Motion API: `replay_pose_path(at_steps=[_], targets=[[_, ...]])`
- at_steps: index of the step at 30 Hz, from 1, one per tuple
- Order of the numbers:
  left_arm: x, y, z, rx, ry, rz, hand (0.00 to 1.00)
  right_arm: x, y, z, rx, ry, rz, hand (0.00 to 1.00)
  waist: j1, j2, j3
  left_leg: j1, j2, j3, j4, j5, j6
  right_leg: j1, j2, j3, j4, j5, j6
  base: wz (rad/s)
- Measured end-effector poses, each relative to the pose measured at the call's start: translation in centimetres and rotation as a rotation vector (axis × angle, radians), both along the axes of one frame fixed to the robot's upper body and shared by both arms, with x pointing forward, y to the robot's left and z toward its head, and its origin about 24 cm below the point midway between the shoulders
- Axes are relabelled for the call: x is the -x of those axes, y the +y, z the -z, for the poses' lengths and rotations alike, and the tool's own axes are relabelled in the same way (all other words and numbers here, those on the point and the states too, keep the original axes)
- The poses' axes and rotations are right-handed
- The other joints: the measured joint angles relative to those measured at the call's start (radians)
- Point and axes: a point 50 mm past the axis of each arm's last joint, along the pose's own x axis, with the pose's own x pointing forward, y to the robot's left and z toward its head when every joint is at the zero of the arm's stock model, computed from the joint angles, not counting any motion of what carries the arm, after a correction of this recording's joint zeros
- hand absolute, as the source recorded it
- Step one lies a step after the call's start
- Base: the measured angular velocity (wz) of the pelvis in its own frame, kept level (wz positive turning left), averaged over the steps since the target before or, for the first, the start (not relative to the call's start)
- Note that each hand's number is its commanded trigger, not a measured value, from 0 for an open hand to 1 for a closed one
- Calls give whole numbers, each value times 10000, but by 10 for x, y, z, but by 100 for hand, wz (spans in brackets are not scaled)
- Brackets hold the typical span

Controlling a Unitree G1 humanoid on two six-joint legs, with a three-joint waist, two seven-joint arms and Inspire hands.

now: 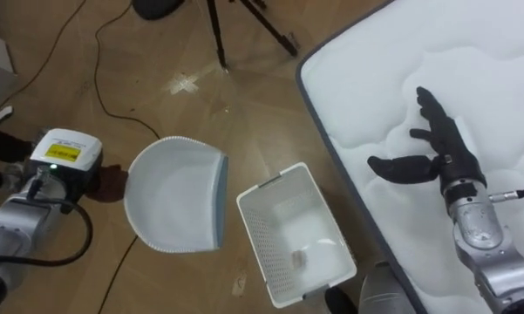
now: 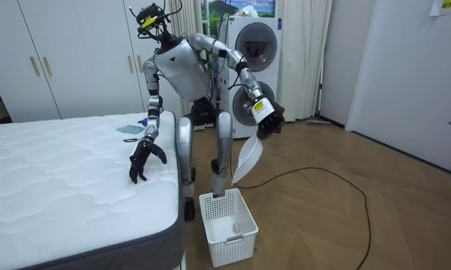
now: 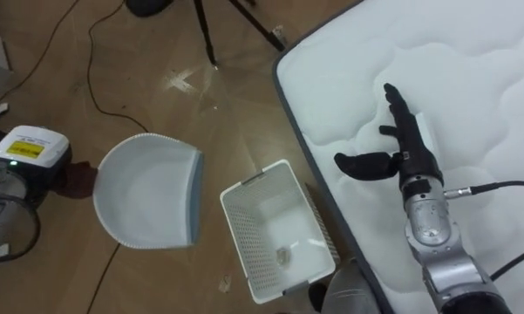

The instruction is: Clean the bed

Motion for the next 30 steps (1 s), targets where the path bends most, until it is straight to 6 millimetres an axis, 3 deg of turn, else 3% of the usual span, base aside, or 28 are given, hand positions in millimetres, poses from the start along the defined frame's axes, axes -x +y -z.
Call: replay_pose_path(at_steps=[7, 13, 16, 18, 20, 24, 28, 30], targets=[[0, -1, 0, 15, -119, 80, 100, 0, 0, 0, 2, -12, -12, 0, -61, -48, 24, 39, 1, 18, -8, 0, -1, 36, 10, 4, -43, -10, -1, 0], [4, -2, 4, 94, 30, 176, 100, 10, -2, 10, -55, 505, -113, 0, -52, -350, 12, 454, 109, 22, -171, -25, -46, 494, 221, 77, -401, 50, 20, -9], [12, -3, 9, 270, -4, 235, 100, 18, -4, 18, -47, 938, -114, 0, 66, -554, -71, 631, 311, 86, -170, -125, -146, 693, 552, 232, -762, 193, 19, -33], [22, -2, 14, 607, 11, 219, 100, 22, -7, 23, -69, 1294, 39, 0, 499, -786, -179, 791, 517, 229, -156, -281, -210, 797, 904, 485, -1072, 408, -45, -70], [28, -1, 15, 855, -65, 217, 100, 26, -11, 28, -224, 1527, 239, 0, 809, -1062, -272, 997, 537, 157, -161, -349, -295, 947, 1022, 769, -1155, 443, -45, -64], [36, -5, 14, 1407, -573, 180, 100, 38, -23, 40, -271, 2201, 923, 0, 1224, -1386, -324, 1743, 625, -307, -280, -524, -418, 1829, 1399, 1036, -1747, 613, -32, -42], [40, -14, 12, 1793, -876, 369, 100, 46, -24, 46, -429, 2516, 1127, 0, 1274, -1637, -435, 2311, 777, -329, -587, -571, -429, 2553, 1577, 1026, -2458, 877, 1, -17], [44, -27, 14, 2220, -900, 644, 100, 53, -23, 49, -461, 2597, 1142, 0, 1298, -1766, -506, 2699, 918, -192, -828, -571, -428, 2986, 1587, 623, -3018, 1162, -18, -28]])
